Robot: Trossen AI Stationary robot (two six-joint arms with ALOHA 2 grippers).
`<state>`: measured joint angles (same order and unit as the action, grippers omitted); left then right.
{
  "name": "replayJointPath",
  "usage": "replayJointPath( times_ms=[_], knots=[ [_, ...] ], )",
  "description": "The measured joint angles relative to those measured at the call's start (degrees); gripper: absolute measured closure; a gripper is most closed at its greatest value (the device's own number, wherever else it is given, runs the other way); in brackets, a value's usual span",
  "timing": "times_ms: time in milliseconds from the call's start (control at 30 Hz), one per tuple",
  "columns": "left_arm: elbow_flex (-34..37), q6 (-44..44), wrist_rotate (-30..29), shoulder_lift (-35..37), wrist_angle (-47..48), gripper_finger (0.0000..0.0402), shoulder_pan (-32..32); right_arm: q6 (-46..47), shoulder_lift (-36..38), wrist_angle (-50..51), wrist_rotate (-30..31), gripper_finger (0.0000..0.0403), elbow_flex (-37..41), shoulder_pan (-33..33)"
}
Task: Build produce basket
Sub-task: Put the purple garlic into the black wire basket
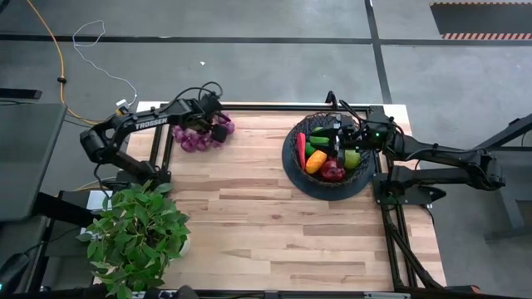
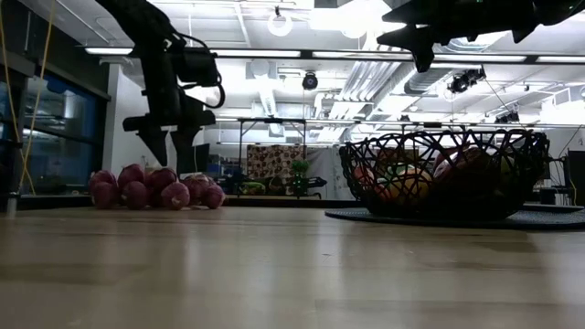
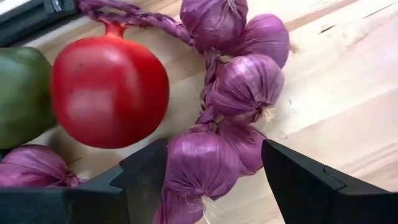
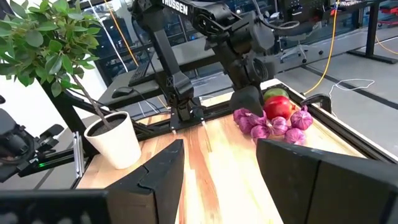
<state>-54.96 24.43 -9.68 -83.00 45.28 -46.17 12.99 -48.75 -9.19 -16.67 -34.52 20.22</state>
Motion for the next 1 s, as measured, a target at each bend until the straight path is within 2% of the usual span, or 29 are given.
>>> replayJointPath(
  times_ms=[467, 767, 1000],
  knots=[
    [0.2, -1.0, -1.6, -2.1, 1.2, 0.015, 0.5, 0.0, 0.0, 0.0, 0.0, 0.022, 0.0, 0.0],
    [5.1, -2.1, -1.4, -2.1, -1.8, 0.0151, 0.4, -0.4, 0.0, 0.0, 0.0, 0.022, 0.0, 0.0],
    [5.8, -2.1, -0.5, -2.1, -3.6, 0.0152, 0.4, 0.0, 0.0, 0.0, 0.0, 0.022, 0.0, 0.0]
  ],
)
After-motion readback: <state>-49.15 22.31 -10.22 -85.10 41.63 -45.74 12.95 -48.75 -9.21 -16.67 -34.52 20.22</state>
